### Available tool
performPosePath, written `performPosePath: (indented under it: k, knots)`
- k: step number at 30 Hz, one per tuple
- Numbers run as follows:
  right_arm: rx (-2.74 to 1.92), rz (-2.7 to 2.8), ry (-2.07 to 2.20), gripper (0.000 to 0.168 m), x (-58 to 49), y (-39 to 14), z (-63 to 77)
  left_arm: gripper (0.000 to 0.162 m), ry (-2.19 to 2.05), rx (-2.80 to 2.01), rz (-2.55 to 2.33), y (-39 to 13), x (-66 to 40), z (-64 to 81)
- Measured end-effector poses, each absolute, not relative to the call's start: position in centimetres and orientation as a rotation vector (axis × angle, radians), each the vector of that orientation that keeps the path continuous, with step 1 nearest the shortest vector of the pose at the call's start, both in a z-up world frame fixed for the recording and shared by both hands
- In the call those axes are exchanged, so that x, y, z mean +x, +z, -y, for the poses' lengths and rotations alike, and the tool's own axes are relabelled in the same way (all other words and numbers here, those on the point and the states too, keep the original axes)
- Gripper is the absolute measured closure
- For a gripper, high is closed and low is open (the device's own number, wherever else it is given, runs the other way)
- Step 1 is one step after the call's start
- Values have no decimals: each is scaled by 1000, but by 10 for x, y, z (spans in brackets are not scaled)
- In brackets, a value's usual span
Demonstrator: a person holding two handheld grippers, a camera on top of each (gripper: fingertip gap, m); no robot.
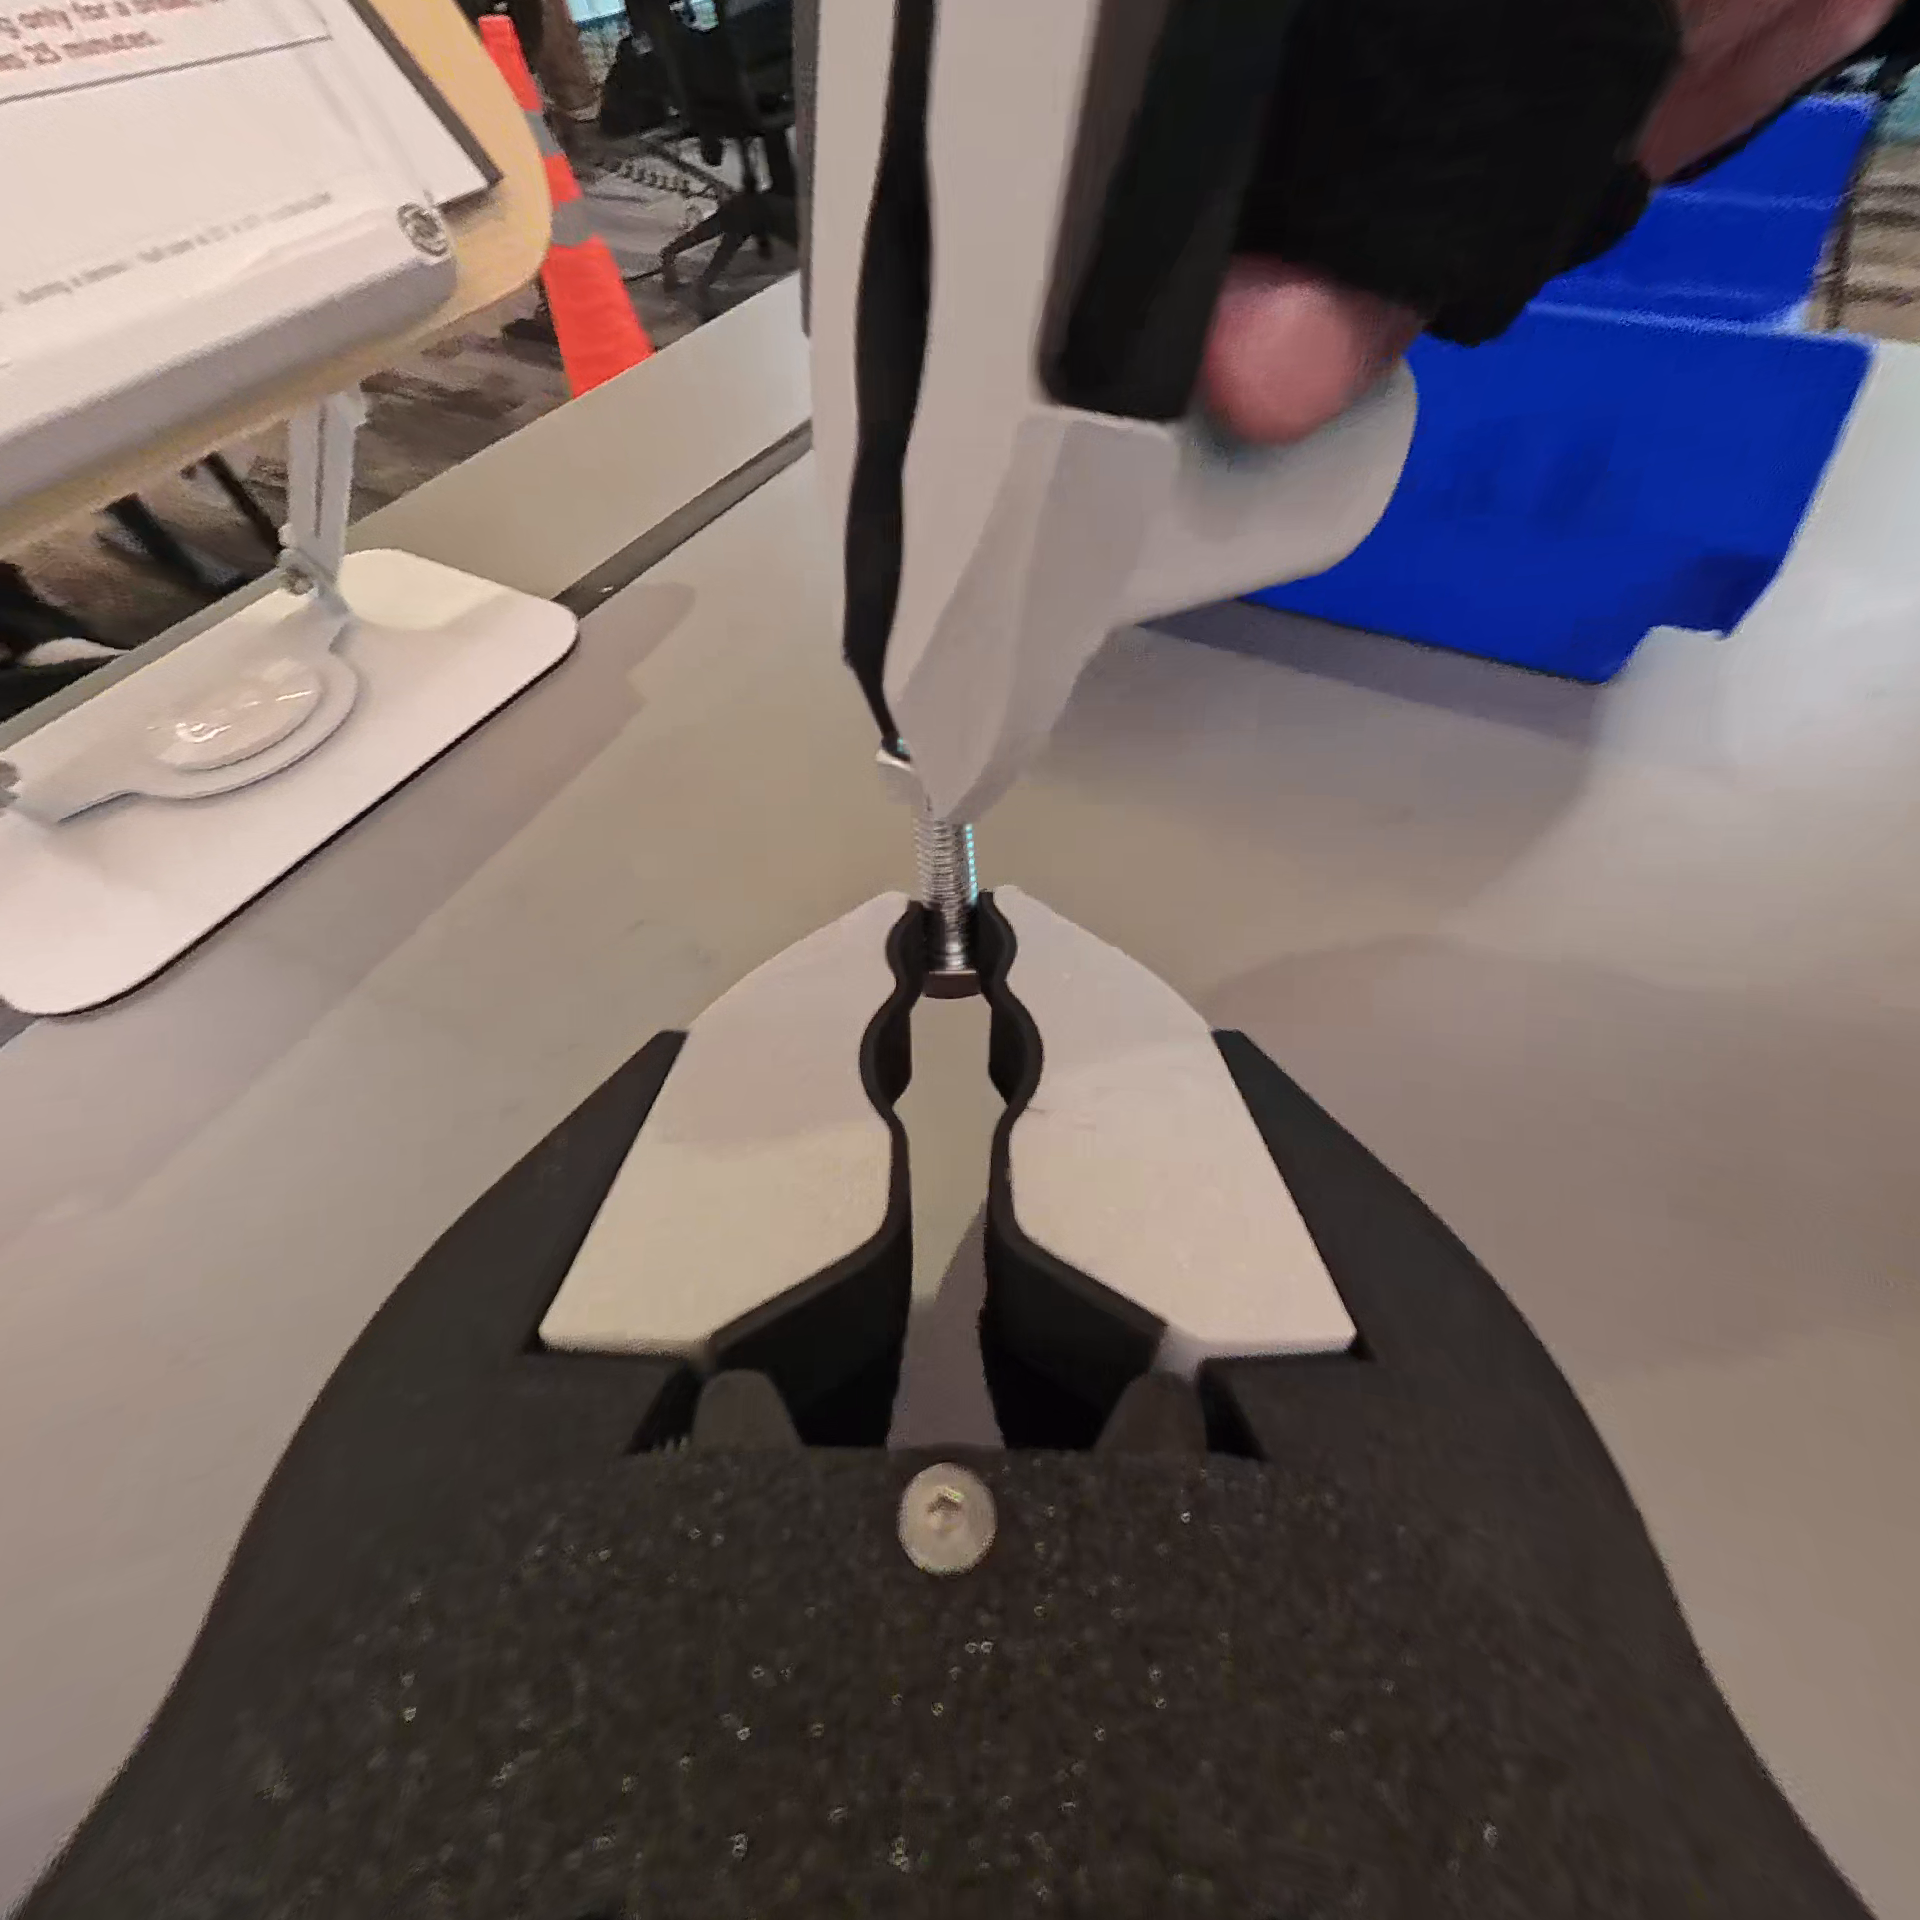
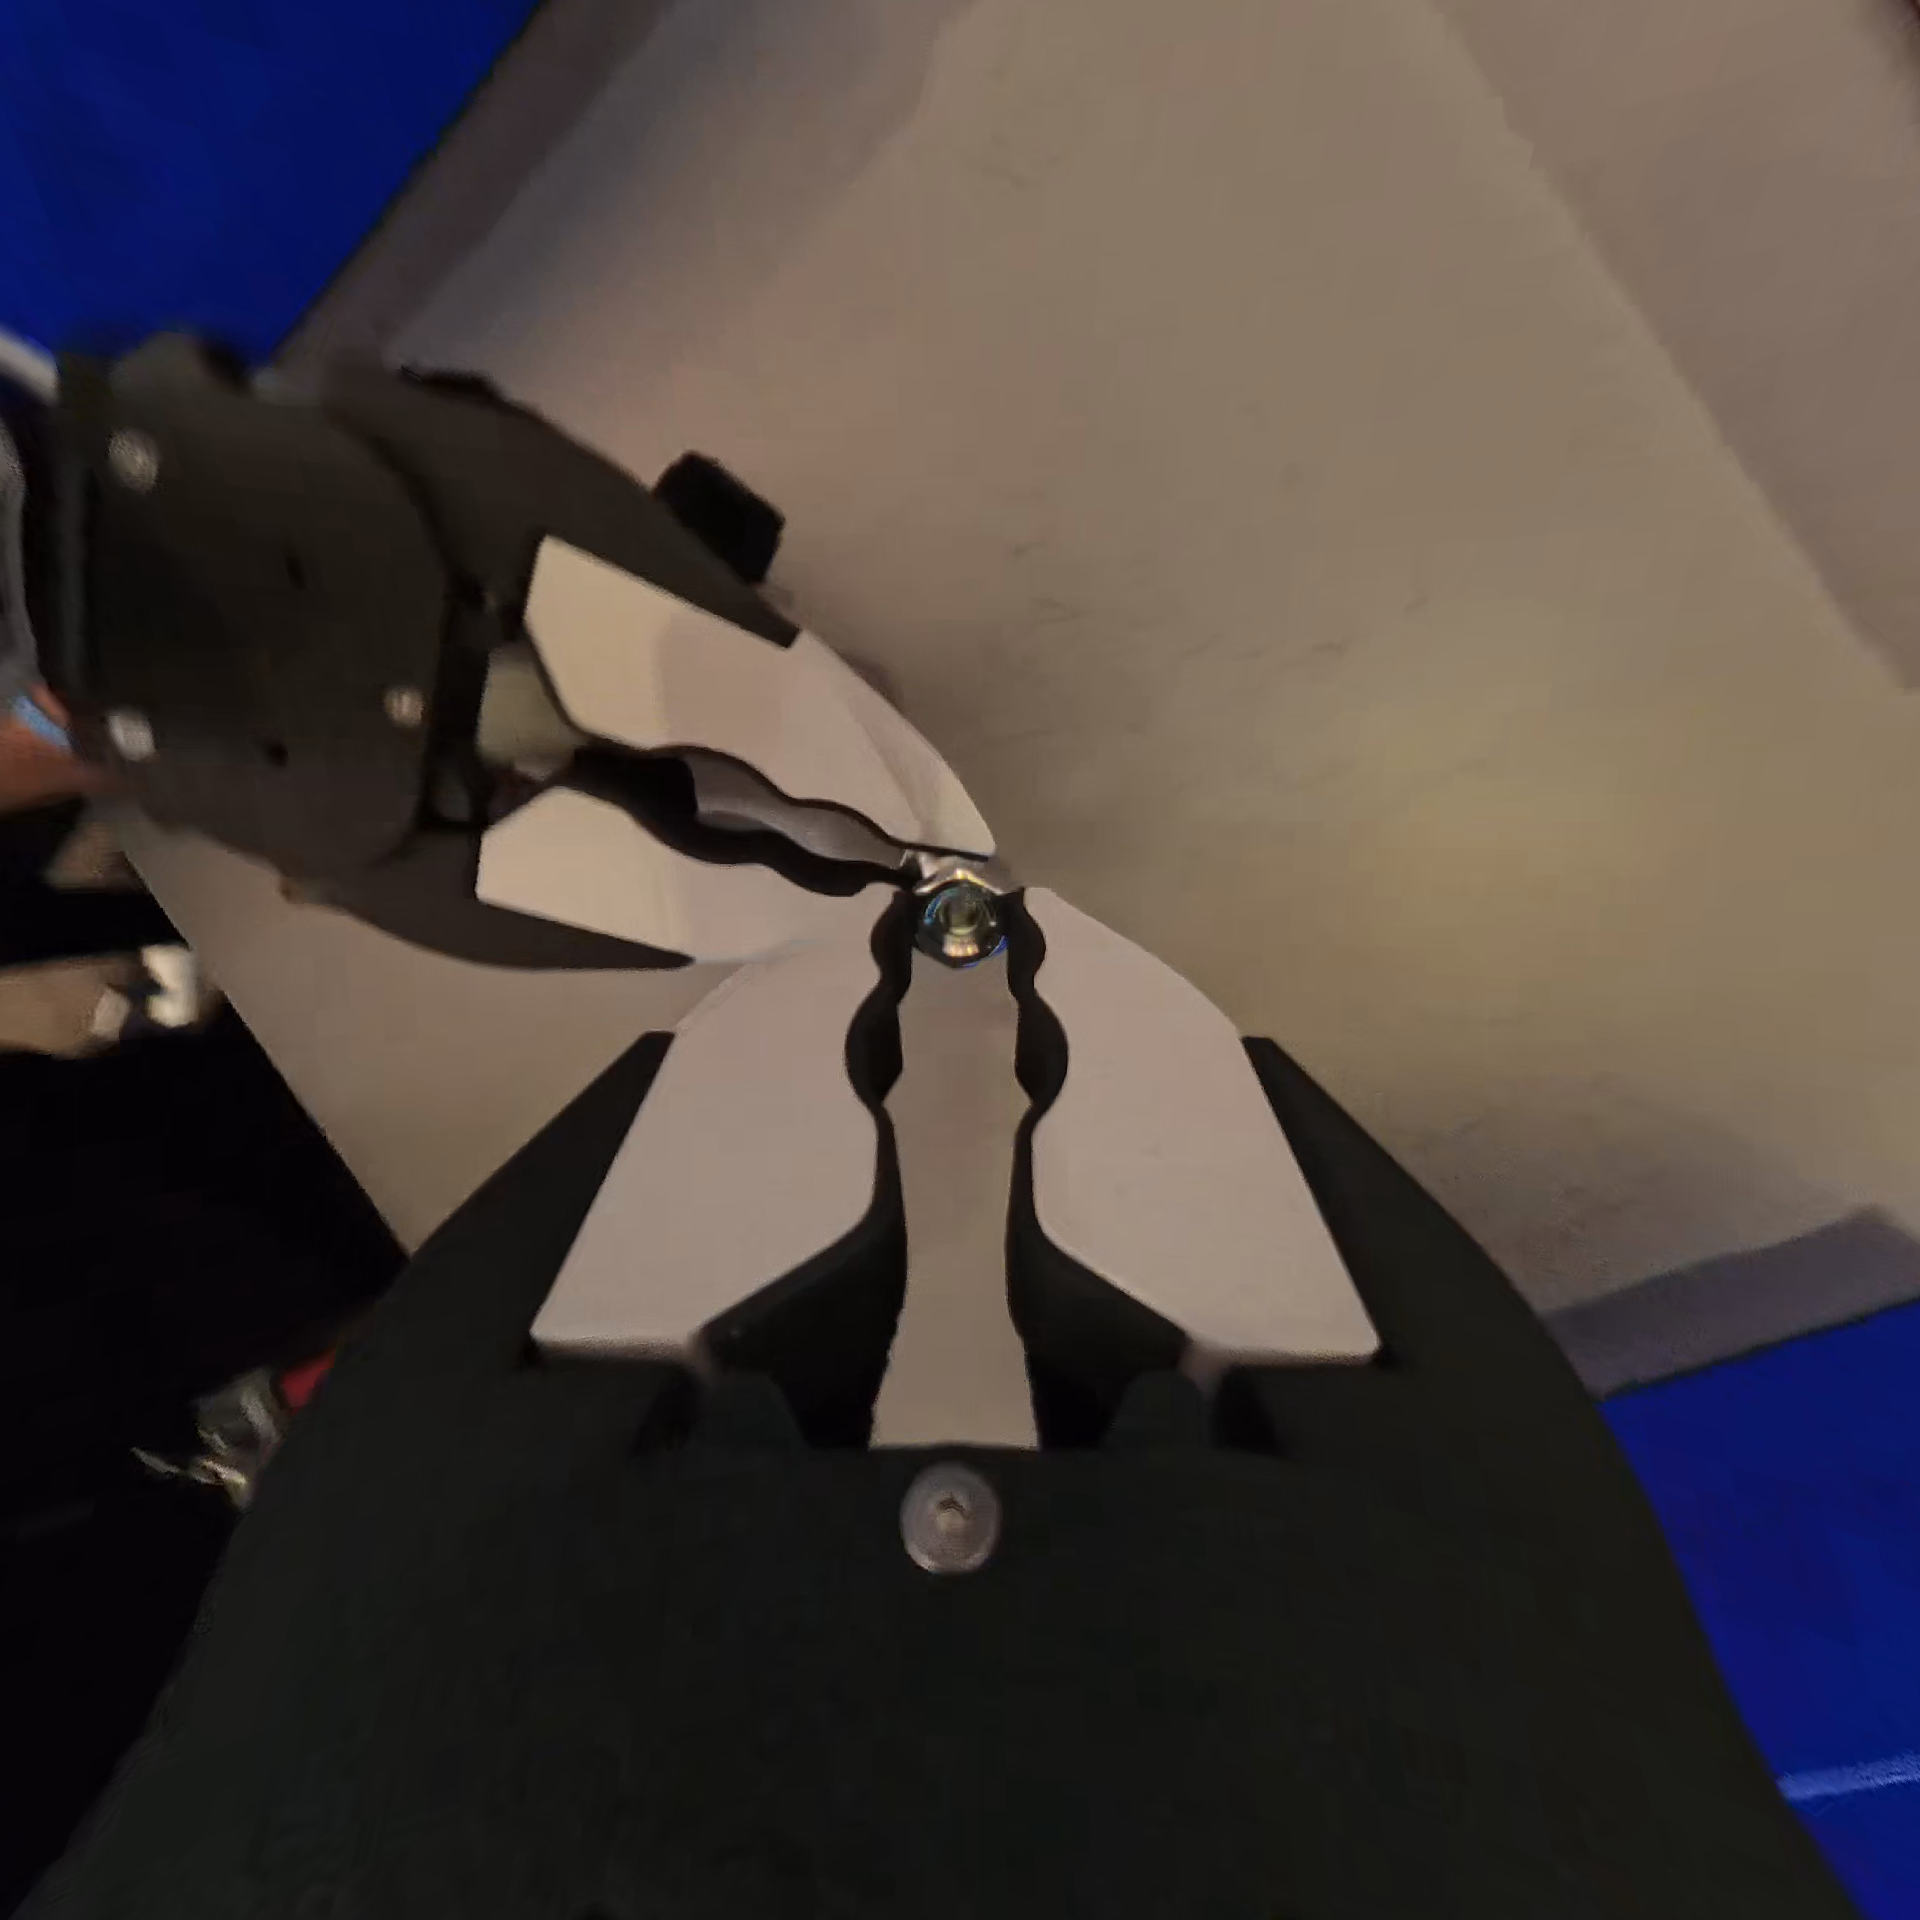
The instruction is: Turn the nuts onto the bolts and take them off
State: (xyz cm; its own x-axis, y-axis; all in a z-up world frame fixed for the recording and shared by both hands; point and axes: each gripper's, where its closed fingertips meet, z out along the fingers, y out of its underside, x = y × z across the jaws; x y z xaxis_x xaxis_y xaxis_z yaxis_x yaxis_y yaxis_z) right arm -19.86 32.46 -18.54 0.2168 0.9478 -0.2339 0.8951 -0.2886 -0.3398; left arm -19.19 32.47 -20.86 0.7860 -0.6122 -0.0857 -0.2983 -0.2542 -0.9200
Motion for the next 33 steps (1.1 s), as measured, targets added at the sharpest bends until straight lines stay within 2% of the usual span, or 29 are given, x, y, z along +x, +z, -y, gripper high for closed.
performPosePath:
  k: [5,11,14,21,24,26,28,33]
  knots:
    - [-2625,1565,651,151,-198,-199,-329,154,-301,-1913,-683,-222,-194,-330]
    - [-2631,1524,703,151,-202,-196,-329,153,-430,-1919,-644,-219,-194,-329]
    - [-2601,1541,751,140,-204,-192,-325,153,-504,-1904,-615,-215,-196,-328]
    - [-2315,1539,876,133,-206,-145,-340,153,-655,-1826,-587,-207,-196,-321]
    - [-1972,1557,1213,131,-213,-106,-316,154,-791,-1722,-628,-190,-189,-306]
    - [-1719,1531,1340,122,-210,-98,-298,153,-901,-1659,-676,-181,-184,-290]
    - [-1516,1458,1394,98,-207,-106,-283,153,-974,-1616,-725,-176,-182,-275]
    - [-1314,1441,1534,87,-211,-140,-245,154,-1078,-1530,-818,-162,-179,-251]
